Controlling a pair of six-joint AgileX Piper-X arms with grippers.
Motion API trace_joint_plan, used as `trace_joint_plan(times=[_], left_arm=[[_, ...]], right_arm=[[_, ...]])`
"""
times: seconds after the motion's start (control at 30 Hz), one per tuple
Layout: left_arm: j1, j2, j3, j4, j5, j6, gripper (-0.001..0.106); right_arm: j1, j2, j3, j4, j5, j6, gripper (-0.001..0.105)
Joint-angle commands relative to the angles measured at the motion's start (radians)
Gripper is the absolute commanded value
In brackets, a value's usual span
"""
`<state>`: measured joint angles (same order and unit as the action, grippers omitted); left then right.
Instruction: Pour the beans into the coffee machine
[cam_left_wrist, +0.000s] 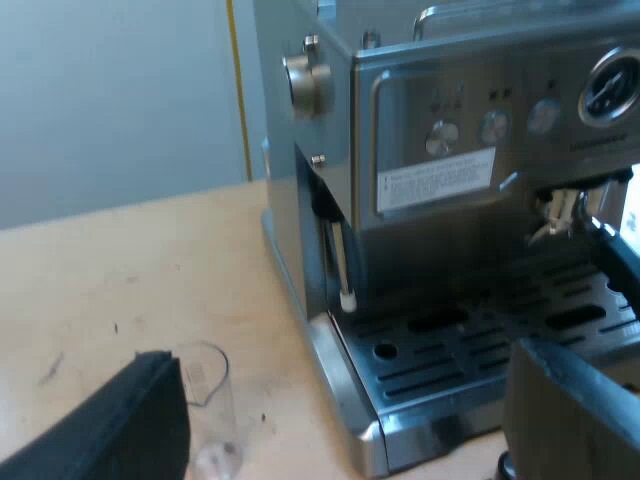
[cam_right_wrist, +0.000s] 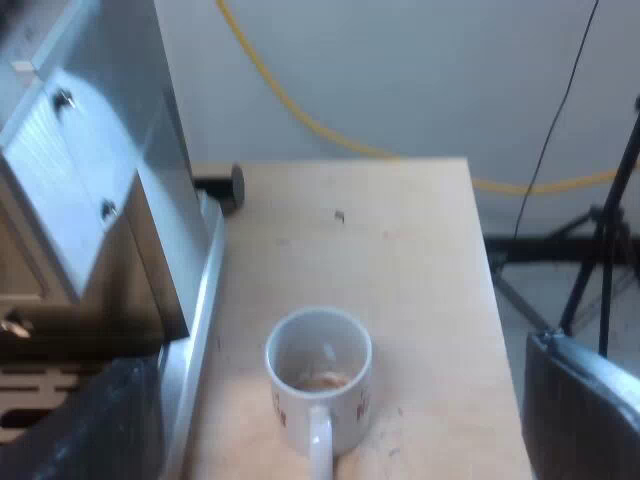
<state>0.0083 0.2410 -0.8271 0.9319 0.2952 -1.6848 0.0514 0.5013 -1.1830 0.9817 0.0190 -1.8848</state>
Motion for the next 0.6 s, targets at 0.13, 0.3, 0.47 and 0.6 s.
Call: trace_joint_plan(times=[0.13, 0.3, 0.47, 0.6], left_arm=[[-0.005, -0.111, -0.008, -0.008, -0.011, -0.008, 0.067], [-0.005, -0.202, -0.008, -0.007, -0.016, -0.008, 0.067], [-0.005, -0.298, -0.008, 0.040, -0.016, -0.008, 0.067], [-0.002, -0.292, -0.027, 0.141, -0.031, -0.011, 0.067]], right_arm=[[-0.005, -0.102, -0.011, -0.004, -0.008, -0.004, 0.079], [-0.005, -0.185, 0.021, -0.004, -0.008, -0.004, 0.079], [-0.005, -0.300, 0.081, -0.004, -0.008, -0.004, 0.079], [-0.005, -0.375, 0.121, -0.004, -0.008, -0.004, 0.079]])
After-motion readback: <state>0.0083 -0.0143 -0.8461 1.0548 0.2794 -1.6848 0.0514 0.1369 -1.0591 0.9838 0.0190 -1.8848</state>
